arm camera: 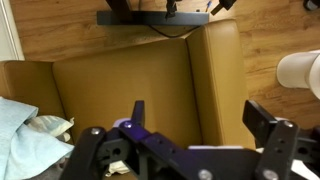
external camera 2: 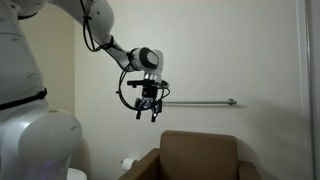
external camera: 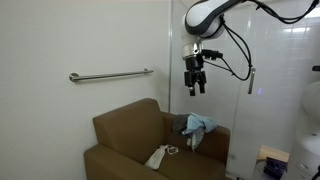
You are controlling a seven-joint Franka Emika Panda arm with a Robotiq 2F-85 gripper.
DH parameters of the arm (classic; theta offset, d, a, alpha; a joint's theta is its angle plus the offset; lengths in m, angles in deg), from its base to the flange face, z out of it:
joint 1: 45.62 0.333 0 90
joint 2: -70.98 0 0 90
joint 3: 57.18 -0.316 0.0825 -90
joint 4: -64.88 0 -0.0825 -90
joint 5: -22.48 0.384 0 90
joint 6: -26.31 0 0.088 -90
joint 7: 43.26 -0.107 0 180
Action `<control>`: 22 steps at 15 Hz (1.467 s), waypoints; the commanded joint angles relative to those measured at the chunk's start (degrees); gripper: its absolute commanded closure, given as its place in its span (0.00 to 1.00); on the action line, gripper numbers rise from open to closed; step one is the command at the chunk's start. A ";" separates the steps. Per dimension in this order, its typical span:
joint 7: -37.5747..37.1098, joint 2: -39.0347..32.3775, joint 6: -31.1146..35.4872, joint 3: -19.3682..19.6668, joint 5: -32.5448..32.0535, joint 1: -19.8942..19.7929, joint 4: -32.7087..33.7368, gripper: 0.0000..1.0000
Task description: Pick up the towel and put it on the sofa arm
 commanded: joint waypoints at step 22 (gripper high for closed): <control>-14.61 3.16 -20.58 -1.88 1.86 -1.98 23.04 0.00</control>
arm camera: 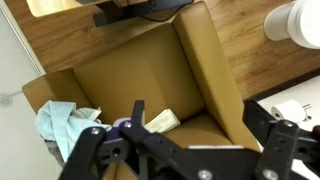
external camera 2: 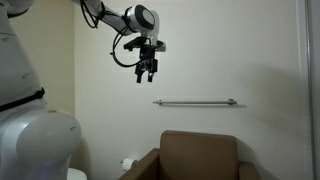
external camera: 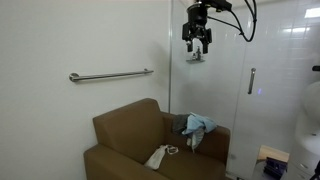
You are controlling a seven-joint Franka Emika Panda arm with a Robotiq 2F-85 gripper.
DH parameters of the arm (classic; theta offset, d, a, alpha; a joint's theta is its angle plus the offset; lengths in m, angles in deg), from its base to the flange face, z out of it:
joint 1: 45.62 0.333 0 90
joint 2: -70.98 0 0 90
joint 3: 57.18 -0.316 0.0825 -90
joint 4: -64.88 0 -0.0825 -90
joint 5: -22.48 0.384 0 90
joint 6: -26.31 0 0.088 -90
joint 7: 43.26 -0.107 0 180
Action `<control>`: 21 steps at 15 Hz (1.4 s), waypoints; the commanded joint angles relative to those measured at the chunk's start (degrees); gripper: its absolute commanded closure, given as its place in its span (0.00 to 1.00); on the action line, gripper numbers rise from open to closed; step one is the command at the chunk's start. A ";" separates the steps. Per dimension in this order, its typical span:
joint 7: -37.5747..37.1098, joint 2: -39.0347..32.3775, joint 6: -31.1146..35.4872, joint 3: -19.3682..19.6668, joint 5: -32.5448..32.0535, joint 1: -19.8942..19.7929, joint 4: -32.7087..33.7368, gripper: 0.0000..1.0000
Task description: Pick up the towel and put it on the sofa arm
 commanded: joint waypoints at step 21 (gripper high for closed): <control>10.63 -18.97 32.02 12.95 5.55 -8.56 1.83 0.00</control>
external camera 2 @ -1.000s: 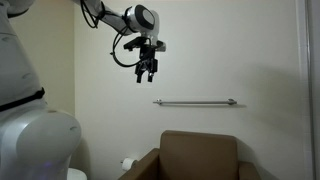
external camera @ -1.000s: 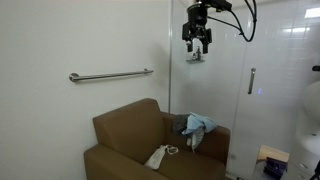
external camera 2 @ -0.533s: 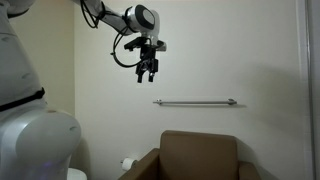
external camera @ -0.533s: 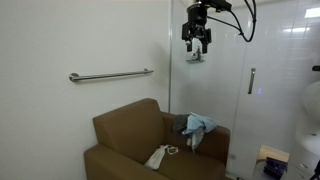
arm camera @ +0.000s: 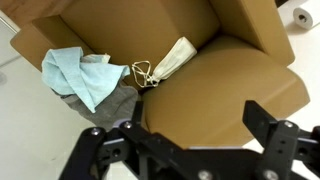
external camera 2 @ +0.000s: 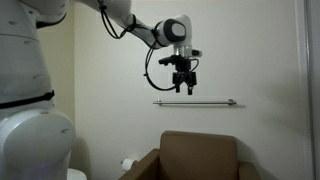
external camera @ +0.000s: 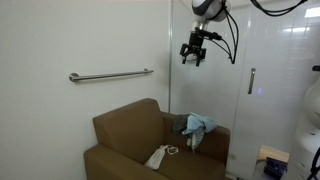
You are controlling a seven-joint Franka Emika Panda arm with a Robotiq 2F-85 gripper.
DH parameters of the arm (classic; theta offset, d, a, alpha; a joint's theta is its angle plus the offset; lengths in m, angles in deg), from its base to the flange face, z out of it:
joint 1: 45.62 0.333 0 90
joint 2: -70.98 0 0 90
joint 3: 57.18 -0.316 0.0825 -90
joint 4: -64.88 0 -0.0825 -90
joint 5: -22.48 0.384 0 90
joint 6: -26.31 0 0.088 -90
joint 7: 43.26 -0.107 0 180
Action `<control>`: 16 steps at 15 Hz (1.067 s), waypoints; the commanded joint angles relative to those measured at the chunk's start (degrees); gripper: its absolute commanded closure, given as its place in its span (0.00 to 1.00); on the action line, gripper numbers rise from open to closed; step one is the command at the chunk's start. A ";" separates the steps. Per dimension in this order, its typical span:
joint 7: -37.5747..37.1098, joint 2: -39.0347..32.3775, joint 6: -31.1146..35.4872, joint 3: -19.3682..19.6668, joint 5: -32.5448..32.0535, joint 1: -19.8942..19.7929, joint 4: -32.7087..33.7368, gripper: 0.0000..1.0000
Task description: Pick up the towel and put it on the sofa arm
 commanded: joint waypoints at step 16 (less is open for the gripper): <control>3.83 -41.42 -3.95 2.48 8.22 -8.56 29.23 0.00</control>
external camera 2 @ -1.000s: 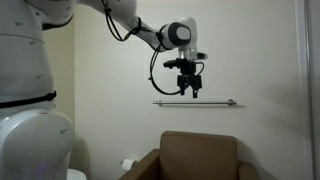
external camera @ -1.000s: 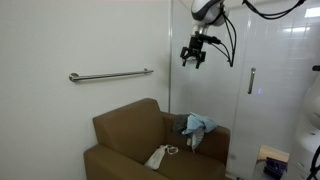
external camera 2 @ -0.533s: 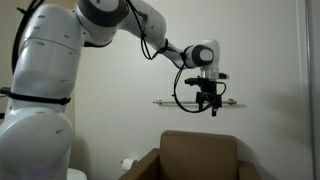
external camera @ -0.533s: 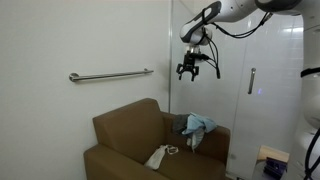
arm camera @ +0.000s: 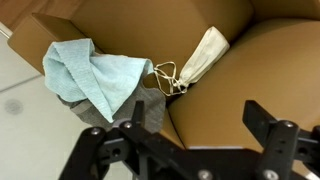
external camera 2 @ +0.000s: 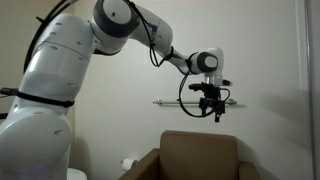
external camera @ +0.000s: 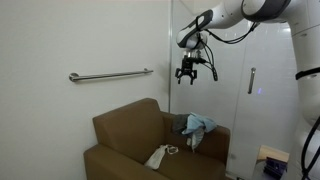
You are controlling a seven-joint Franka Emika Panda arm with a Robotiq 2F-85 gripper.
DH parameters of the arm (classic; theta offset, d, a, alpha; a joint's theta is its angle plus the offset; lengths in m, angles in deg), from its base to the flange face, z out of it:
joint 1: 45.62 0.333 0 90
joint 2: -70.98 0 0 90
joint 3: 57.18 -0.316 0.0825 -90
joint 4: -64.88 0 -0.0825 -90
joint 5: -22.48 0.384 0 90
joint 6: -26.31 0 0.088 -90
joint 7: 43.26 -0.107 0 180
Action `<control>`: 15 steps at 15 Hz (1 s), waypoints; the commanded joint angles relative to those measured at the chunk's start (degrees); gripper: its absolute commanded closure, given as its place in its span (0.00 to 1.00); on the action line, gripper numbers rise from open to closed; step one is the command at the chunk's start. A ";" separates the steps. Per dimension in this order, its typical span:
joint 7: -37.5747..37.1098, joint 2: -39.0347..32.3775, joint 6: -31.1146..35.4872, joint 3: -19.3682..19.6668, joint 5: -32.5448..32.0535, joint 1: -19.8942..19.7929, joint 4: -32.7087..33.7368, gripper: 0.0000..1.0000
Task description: Pick up the towel and put it on the sofa arm
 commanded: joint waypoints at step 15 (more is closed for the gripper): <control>-20.58 -50.03 -33.88 -3.02 5.40 -14.11 54.36 0.00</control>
